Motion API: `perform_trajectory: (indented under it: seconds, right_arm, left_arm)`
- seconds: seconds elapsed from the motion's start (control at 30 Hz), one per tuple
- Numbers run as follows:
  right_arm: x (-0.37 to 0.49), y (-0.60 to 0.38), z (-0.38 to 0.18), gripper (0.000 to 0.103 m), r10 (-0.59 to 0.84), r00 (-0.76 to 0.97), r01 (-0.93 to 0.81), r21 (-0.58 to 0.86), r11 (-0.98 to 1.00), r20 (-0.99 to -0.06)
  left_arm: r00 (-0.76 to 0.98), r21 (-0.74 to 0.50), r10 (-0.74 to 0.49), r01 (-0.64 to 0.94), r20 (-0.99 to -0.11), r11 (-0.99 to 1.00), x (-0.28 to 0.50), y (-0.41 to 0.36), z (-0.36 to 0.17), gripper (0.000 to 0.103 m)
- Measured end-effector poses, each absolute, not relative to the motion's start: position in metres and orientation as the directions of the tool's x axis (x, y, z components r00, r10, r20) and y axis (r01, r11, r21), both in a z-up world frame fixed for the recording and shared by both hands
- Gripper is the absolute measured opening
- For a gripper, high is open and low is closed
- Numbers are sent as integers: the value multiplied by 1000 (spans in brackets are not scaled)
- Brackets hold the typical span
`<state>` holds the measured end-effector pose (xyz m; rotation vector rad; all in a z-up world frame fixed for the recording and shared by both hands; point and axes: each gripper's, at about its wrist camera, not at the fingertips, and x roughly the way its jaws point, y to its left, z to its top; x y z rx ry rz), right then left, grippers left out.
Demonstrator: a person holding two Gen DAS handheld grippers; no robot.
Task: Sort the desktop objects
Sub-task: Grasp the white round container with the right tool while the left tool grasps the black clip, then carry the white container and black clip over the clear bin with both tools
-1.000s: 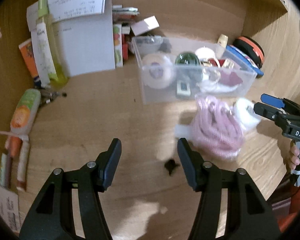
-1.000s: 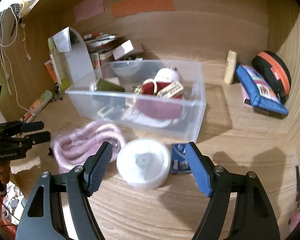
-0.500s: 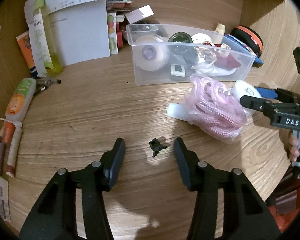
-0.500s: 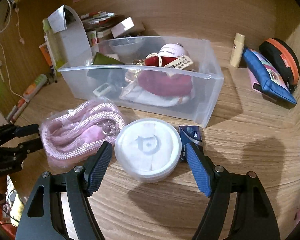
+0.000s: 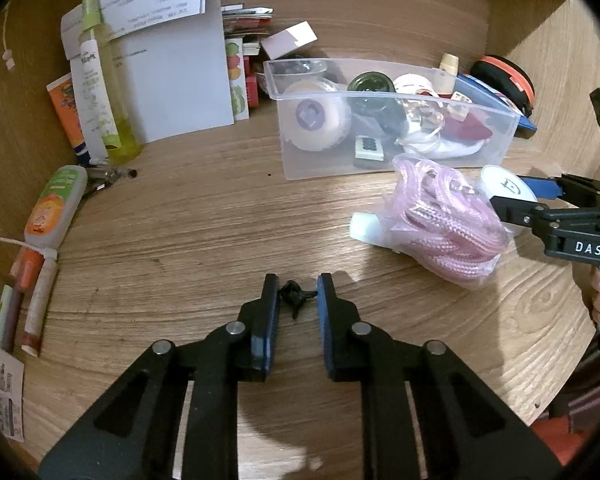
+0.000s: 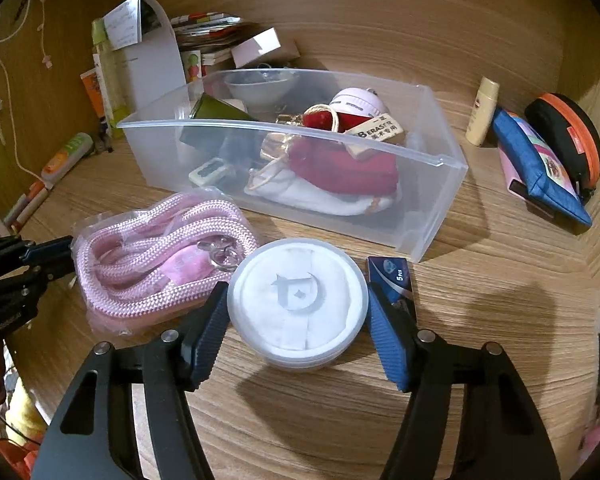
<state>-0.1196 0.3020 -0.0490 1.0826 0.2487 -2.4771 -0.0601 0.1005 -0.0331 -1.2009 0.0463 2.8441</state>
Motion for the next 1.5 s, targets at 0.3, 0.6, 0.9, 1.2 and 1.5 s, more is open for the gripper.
perform_trajectory:
  seconds: [0.3,0.6,0.9,1.2,1.5]
  right_arm:
    - [-117,312,-39,63,-368,-602,457,72,-887,-709]
    - [-108,325,-2,63,-428,-647,468,114,-876,-632]
    - [-106,326,38,63,-470,-695,496,112,-861,-544]
    - [-125,317,55,63,-485,-718,511,96,-854,-499]
    - [-165,310,59,63,-487,-715,496,127,-859,-501]
  left_arm:
    - [-731,-29,42,-31,-681,-999,-61,90,-13,18]
    - [-785,-48,74,-56,-615,-997,-61,97,14,18]
    - [-834,-77,131,-106,-536,-991,-70,112,44,18]
    - [-838,-147,190,-133,-511,-980,-108,109,62,18]
    - [-840,-203,217,-131,-497,-970,-146,97,75,18]
